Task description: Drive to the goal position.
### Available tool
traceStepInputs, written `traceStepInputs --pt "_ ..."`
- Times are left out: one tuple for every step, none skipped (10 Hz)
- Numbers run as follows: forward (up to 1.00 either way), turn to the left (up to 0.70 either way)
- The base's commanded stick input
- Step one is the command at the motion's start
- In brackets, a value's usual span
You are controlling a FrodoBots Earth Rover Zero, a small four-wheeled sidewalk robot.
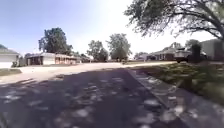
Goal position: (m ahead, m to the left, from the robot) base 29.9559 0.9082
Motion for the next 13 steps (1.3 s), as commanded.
traceStepInputs --pt "0.7 0.0" --pt "0.7 0.0" --pt "0.7 0.0" --pt "0.7 0.0" --pt "0.7 0.0" --pt "0.7 -0.02" --pt "0.7 -0.24" --pt "0.7 -0.21" --pt "0.7 0.0" --pt "0.7 0.0" --pt "0.7 0.0" --pt "0.7 0.0" --pt "0.7 0.0"
